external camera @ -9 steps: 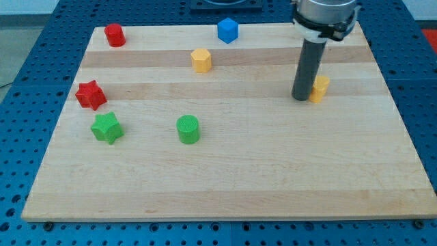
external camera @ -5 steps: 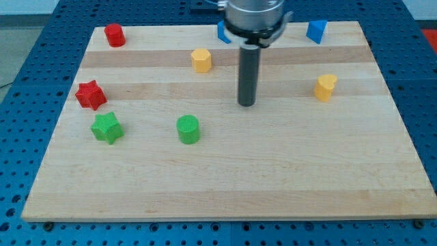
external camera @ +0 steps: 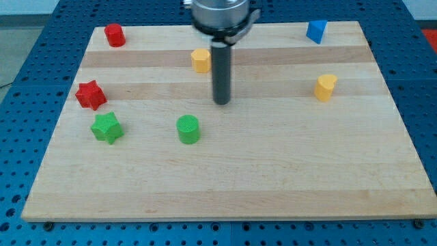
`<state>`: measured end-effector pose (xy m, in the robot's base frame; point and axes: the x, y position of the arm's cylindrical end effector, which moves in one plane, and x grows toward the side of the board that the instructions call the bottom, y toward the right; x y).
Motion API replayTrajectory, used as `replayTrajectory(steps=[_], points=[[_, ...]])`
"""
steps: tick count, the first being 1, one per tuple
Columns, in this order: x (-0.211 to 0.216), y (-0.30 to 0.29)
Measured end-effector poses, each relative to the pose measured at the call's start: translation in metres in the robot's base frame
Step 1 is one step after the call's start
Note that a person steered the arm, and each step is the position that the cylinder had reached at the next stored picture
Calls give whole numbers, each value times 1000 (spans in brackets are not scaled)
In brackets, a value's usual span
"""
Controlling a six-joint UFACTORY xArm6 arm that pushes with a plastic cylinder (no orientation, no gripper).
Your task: Move green star at the bottom left of the board
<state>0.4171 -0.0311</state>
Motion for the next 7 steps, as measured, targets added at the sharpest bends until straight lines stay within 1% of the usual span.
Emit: replayTrajectory(steps=[1, 2, 3, 4, 5, 6, 7], points=[[4, -69], [19, -130], [37, -164], [65, -173], [58, -173], [35, -180], [49, -219]])
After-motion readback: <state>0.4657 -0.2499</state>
